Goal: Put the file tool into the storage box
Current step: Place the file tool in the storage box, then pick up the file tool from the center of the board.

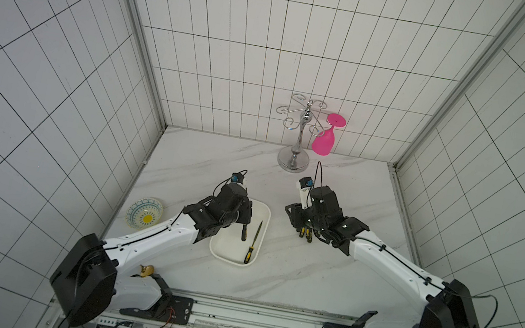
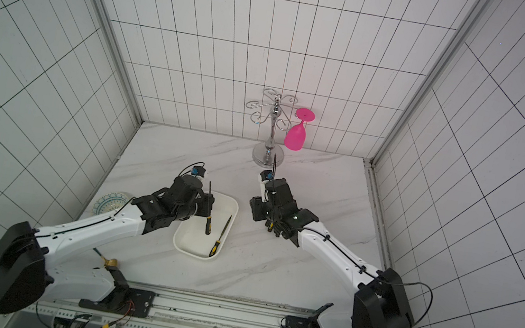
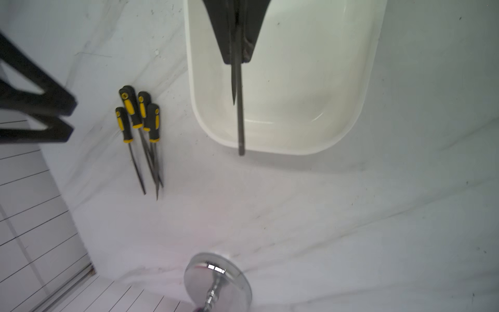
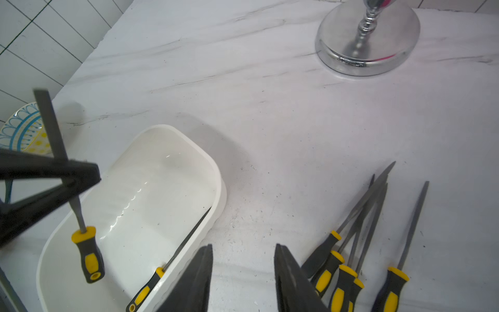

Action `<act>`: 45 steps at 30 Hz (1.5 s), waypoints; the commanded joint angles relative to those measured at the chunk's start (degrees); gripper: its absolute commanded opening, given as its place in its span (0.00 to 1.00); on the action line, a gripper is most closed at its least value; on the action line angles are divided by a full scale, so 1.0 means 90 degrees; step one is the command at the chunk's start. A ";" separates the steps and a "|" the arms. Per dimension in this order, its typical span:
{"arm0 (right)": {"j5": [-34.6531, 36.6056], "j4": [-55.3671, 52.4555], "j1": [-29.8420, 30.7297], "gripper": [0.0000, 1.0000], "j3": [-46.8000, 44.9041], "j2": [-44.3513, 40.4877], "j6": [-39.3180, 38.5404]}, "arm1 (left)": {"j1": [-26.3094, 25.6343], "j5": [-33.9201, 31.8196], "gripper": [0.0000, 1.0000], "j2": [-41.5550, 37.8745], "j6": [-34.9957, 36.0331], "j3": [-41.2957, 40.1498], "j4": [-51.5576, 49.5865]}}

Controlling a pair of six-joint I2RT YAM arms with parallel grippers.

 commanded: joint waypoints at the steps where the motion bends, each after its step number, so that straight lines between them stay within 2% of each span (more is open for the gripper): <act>1: 0.0206 -0.0067 -0.0261 0.41 -0.0240 0.0126 0.0394 | -0.0230 -0.0394 0.00 0.0459 0.0062 -0.0037 -0.0428; 9: 0.0391 -0.0330 -0.0554 0.42 -0.0301 0.0312 0.0663 | -0.0281 -0.0384 0.00 0.1461 0.0162 0.0565 -0.0691; 13: 0.0707 -0.0574 -0.0826 0.44 -0.0352 0.0523 0.0843 | -0.0284 -0.0362 0.12 0.1664 0.0201 0.0710 -0.0663; 15: 0.0809 -0.0563 -0.1031 0.45 -0.0453 0.0623 0.1010 | -0.0281 -0.0418 0.14 0.1738 0.0240 0.0796 -0.0677; 21: 0.0886 -0.0579 -0.1494 0.45 -0.0572 0.0943 0.1265 | -0.0273 -0.0620 0.29 0.1809 0.0303 0.0991 -0.0682; 27: 0.0916 -0.0578 -0.1602 0.46 -0.0522 0.1298 0.1237 | -0.0273 -0.0550 0.33 0.1704 0.0261 0.1190 -0.0516; 36: 0.1023 -0.0499 -0.1733 0.45 -0.0432 0.1917 0.1215 | -0.0254 -0.0460 0.33 0.1493 0.0178 0.1360 -0.0370; 41: 0.1009 -0.0447 -0.1794 0.41 -0.0452 0.2082 0.1273 | -0.0253 -0.0464 0.33 0.1376 0.0049 0.1217 -0.0274; 43: 0.0968 -0.0442 -0.1783 0.35 -0.0457 0.2120 0.1273 | -0.0218 -0.0461 0.33 0.1318 0.0017 0.1174 -0.0256; 45: 0.0930 -0.0441 -0.1785 0.24 -0.0500 0.2152 0.1299 | -0.0159 -0.0425 0.34 0.1228 -0.0020 0.1163 -0.0254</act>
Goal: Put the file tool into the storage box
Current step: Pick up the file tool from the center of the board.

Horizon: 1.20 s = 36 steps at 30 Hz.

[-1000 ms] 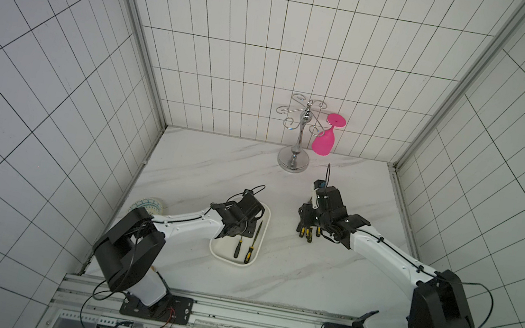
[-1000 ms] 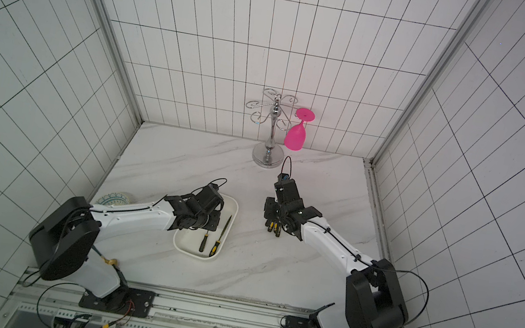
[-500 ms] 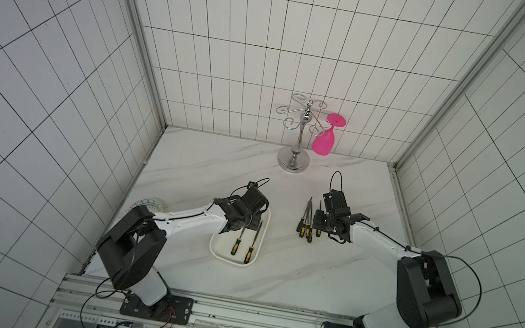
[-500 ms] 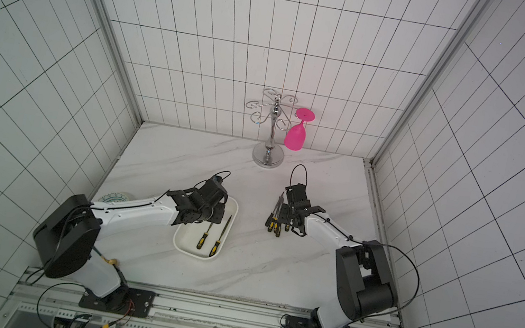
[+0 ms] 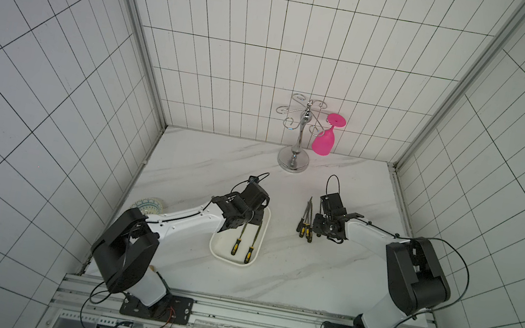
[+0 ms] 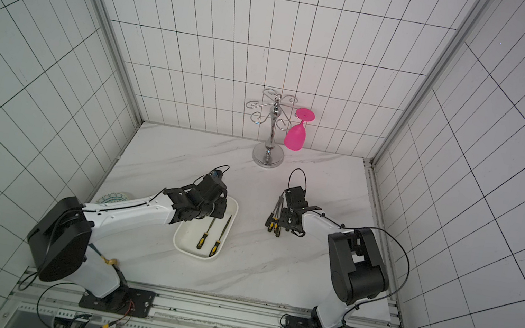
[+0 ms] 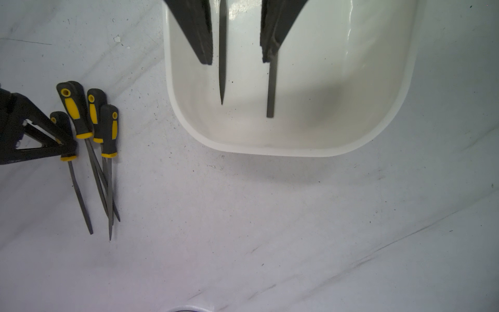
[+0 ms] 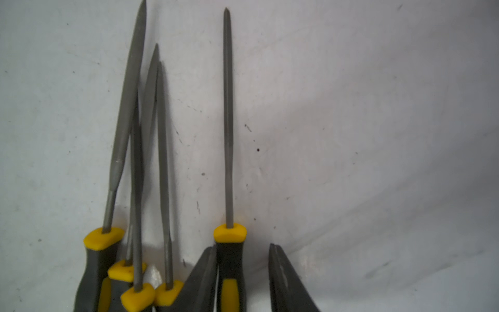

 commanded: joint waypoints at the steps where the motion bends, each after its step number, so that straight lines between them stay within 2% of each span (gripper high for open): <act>1: -0.0030 -0.0087 -0.0065 0.19 -0.0106 0.0204 0.0089 | 0.0117 0.0079 0.34 -0.0292 -0.0126 -0.0044 0.0214; 4: -0.0017 -0.0098 -0.0077 0.00 -0.0166 0.0221 0.0099 | 0.0293 0.0266 0.40 -0.0494 -0.0264 -0.0068 0.0295; 7: -0.0061 -0.0134 -0.0083 0.00 -0.0157 0.0069 0.0061 | 0.0441 0.0509 0.44 -0.0731 -0.0389 -0.0192 0.0555; 11: -0.0673 -0.0064 -0.0090 0.00 -0.0085 -0.0457 -0.0064 | 0.0465 0.0849 0.50 -0.0926 -0.0407 -0.0332 0.0989; 13: -0.1173 0.0102 -0.0074 0.00 -0.0076 -0.0682 -0.0076 | 0.0470 0.1039 0.50 -0.0927 -0.0485 -0.0426 0.1213; 18: -0.3182 0.0674 0.0176 0.00 -0.0048 -0.0980 -0.0405 | 0.0463 0.1309 0.51 -0.0839 -0.0625 -0.0562 0.1594; 24: -0.4511 0.0370 0.0887 0.00 0.0546 -0.0760 -0.1061 | 0.0469 0.1401 0.51 -0.0751 -0.0625 -0.0503 0.1673; 28: -0.4539 0.0063 0.1191 0.00 0.0849 -0.0686 -0.1409 | 0.0466 0.1496 0.51 -0.0704 -0.0634 -0.0484 0.1769; 36: -0.4463 -0.0090 0.1323 0.00 0.1183 -0.1076 -0.1404 | 0.0472 0.1517 0.50 -0.0625 -0.0656 -0.0438 0.1786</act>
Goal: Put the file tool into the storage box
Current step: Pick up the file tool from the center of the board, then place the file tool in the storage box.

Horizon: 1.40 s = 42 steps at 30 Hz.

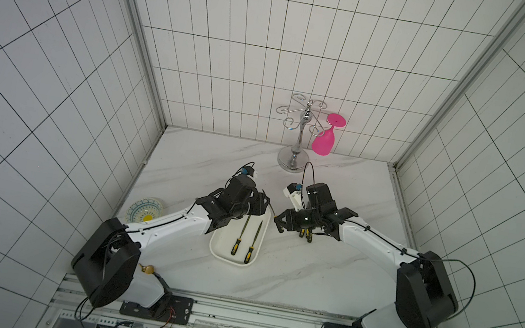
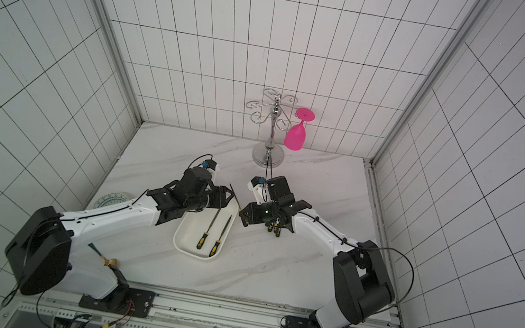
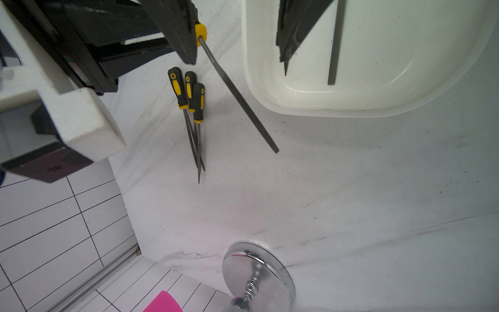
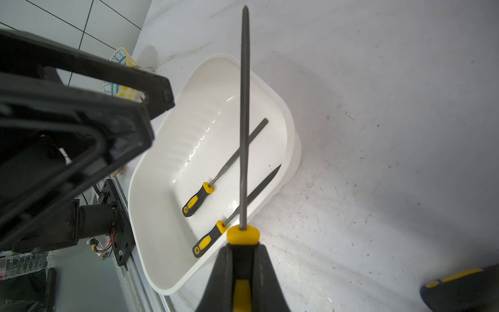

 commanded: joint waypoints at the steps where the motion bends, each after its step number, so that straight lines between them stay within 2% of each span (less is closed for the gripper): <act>1: -0.0111 -0.0154 0.0078 0.00 0.0407 -0.0358 -0.0123 | 0.0004 0.0081 0.51 0.0110 -0.0021 0.0073 0.0227; 14: -0.0094 -0.0231 0.0386 0.00 0.0639 -0.0542 -0.0229 | -0.0003 0.0275 0.47 0.0623 -0.0079 0.0406 0.0568; 17: -0.0056 -0.0235 0.0396 0.00 0.0639 -0.0545 -0.0239 | 0.0009 0.0352 0.38 0.0667 -0.0098 0.0420 0.0618; 22: 0.0007 -0.0247 0.0396 0.00 0.0653 -0.0542 -0.0246 | 0.0050 0.0476 0.08 0.0698 -0.0126 0.0412 0.0620; 28: 0.0053 -0.0254 0.0396 0.00 0.0658 -0.0540 -0.0229 | 0.0078 0.0495 0.06 0.0707 -0.0175 0.0400 0.0591; 29: 0.0082 -0.0261 0.0396 0.02 0.0653 -0.0542 -0.0222 | 0.0077 0.0495 0.06 0.0708 -0.0177 0.0394 0.0577; 33: 0.0466 -0.0228 0.0396 0.36 0.0613 -0.0640 -0.0101 | 0.0077 0.0484 0.06 0.0644 -0.0167 0.0368 0.0491; 34: 0.0592 -0.0180 0.0391 0.40 0.0571 -0.0689 -0.0066 | 0.0079 0.0481 0.06 0.0605 -0.0135 0.0365 0.0445; 37: 0.0888 0.0018 0.0386 0.48 0.0424 -0.0854 0.0038 | 0.0080 0.0373 0.06 0.0383 0.0006 0.0357 0.0156; 42: 0.1302 0.0194 0.0349 0.50 0.0224 -0.0981 0.0103 | 0.0086 0.0131 0.06 -0.0112 0.0420 0.0209 -0.0602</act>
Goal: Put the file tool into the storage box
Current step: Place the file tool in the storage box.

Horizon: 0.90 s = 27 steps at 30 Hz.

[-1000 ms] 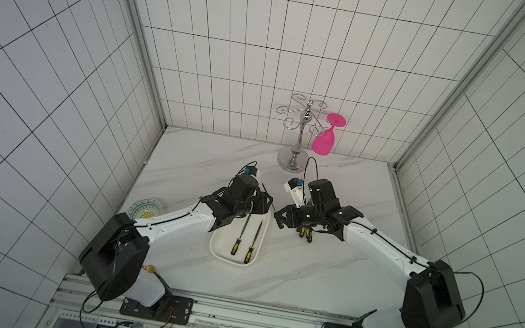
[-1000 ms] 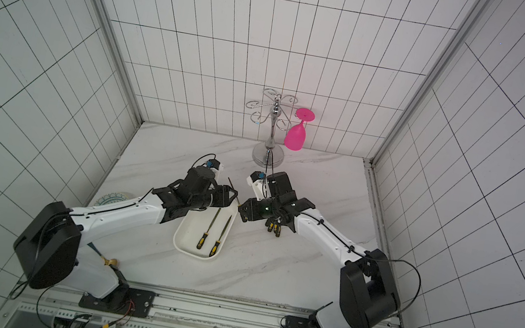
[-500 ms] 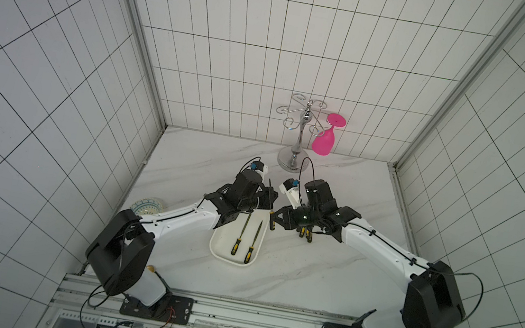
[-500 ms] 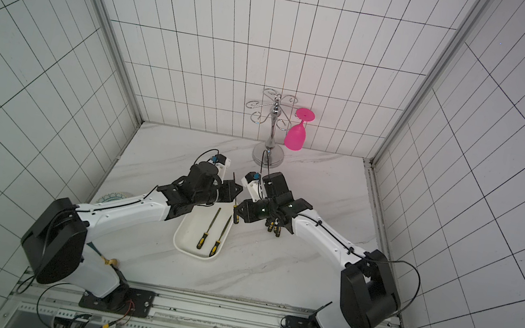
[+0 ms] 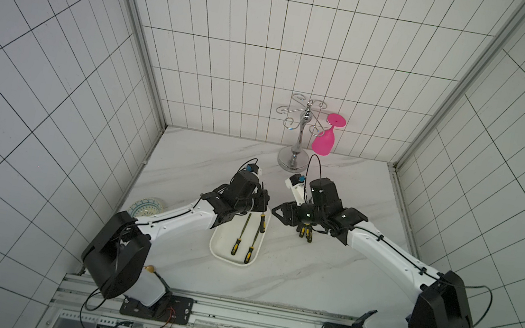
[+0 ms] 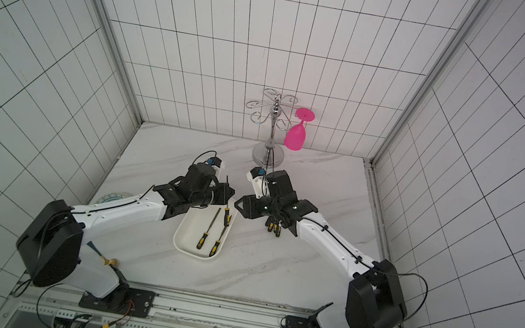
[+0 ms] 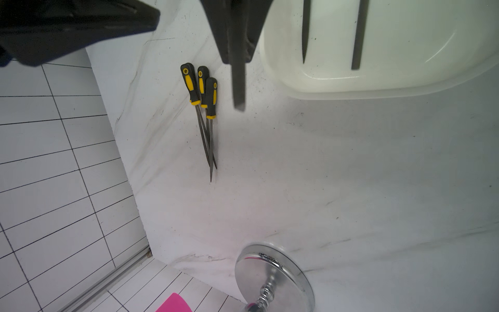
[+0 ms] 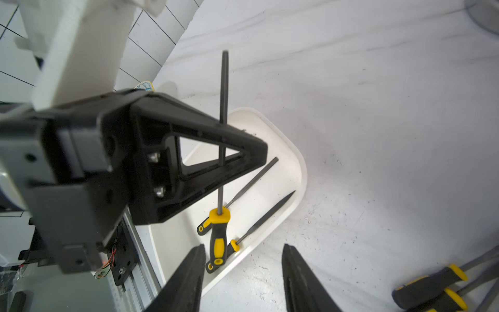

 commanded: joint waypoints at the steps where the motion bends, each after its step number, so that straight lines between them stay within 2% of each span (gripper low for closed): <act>1: 0.0497 0.0164 -0.0033 0.50 -0.0063 -0.0129 0.0086 | 0.0002 -0.0245 0.06 -0.0430 0.0487 -0.0142 -0.0664; 6: 0.0739 0.0149 -0.0118 0.50 -0.0099 -0.0011 0.0166 | -0.0032 -0.0368 0.06 -0.0522 0.0811 -0.0622 -0.1077; 11: 0.1055 -0.0062 -0.0290 0.49 -0.0103 0.0245 0.0421 | -0.0147 -0.0300 0.12 -0.0032 0.0532 -0.0848 -0.1021; 14: 0.1139 -0.0111 -0.0438 0.49 -0.0165 0.0330 0.0576 | -0.0329 -0.0435 0.21 0.0340 0.0480 -0.0678 -0.0962; 20: 0.1579 -0.0299 -0.0647 0.49 -0.0297 0.0436 0.0731 | -0.0335 -0.0455 0.34 0.0710 0.0470 -0.0260 -0.1016; 27: 0.2426 -0.0994 -0.0851 0.49 -0.0298 0.0866 0.0780 | -0.0337 -0.0522 0.37 0.0779 0.0451 -0.0137 -0.1021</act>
